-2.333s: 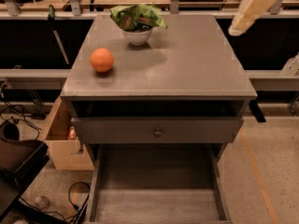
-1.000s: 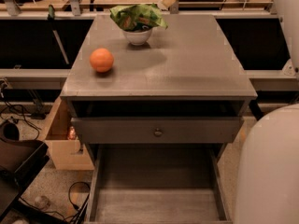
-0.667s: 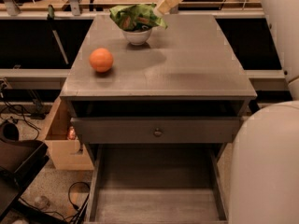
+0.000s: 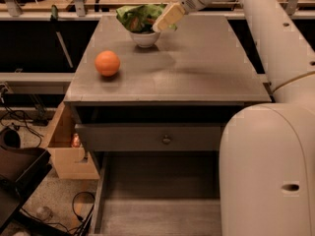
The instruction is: Pick green rice chip bag from white bowl and place on counter
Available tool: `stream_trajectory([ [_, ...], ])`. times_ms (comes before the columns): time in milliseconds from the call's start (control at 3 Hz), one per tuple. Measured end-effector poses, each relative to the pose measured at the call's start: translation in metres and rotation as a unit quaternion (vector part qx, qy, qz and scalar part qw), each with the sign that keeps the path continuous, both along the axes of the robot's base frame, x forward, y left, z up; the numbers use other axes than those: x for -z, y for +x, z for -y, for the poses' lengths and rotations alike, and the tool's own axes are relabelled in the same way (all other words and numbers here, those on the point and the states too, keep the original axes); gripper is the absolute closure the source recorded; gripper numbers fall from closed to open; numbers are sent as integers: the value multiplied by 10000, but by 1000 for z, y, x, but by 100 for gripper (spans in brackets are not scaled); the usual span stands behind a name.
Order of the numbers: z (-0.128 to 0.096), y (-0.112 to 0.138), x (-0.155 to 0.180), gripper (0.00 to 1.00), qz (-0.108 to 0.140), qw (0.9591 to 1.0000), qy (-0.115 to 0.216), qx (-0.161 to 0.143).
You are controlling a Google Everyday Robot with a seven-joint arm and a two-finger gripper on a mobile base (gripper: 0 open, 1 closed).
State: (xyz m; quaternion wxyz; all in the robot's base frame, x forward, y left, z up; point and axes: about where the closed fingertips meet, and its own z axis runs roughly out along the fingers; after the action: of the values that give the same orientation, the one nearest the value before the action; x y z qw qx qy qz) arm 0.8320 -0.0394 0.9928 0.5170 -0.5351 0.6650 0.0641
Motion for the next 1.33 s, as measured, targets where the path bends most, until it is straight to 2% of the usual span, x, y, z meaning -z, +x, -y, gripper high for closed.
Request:
stream_trajectory([
  [333,-16,24,20,0,-47,9996,278,18],
  [667,-32,43,32,0,44,9986,523,-13],
  [1000,-43,56,44,0,4,9972,744,51],
  [1333,-51,62,54,17,-76,9964,846,76],
])
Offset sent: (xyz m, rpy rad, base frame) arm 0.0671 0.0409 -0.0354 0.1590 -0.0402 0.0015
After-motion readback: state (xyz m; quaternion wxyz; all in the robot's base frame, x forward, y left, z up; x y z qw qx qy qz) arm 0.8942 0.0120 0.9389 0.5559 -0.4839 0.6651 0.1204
